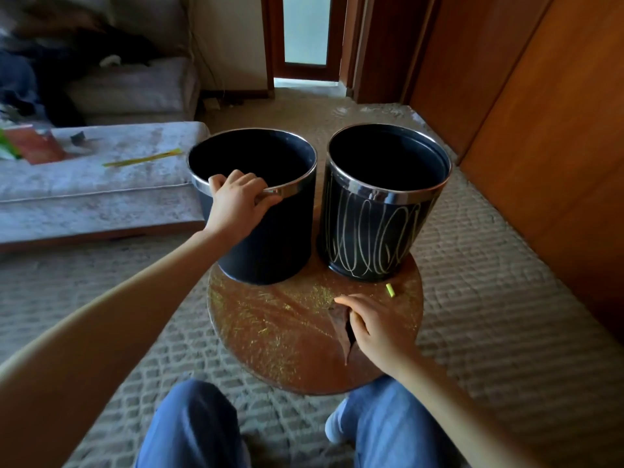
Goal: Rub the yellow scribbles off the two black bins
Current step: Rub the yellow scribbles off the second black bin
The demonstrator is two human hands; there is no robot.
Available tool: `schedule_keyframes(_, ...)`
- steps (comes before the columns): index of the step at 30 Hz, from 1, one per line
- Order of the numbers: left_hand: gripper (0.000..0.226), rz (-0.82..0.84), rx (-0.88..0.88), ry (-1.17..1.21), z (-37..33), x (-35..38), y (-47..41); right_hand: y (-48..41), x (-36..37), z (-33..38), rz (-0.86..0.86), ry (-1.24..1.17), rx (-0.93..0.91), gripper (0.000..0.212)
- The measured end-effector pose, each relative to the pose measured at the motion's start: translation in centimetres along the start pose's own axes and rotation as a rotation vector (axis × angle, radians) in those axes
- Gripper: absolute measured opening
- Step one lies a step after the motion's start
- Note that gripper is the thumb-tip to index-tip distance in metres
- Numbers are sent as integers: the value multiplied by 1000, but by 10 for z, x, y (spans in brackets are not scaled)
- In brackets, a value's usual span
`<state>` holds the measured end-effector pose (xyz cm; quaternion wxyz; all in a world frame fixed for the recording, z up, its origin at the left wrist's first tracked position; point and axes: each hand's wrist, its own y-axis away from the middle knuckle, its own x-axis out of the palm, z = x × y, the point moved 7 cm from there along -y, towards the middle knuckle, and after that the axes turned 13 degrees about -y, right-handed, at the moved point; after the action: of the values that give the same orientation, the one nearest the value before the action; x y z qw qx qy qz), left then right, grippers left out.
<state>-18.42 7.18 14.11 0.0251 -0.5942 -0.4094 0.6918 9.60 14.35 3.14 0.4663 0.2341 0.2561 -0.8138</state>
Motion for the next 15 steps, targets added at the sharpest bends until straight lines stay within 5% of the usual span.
schedule_keyframes(10, 46, 40, -25, 33, -4, 14, 11, 5, -6, -36, -25, -70, 149, 35)
schedule_keyframes(15, 67, 146, 76, 188, -93, 6, -16, 5, -37, -56, -228, -187, 262, 35)
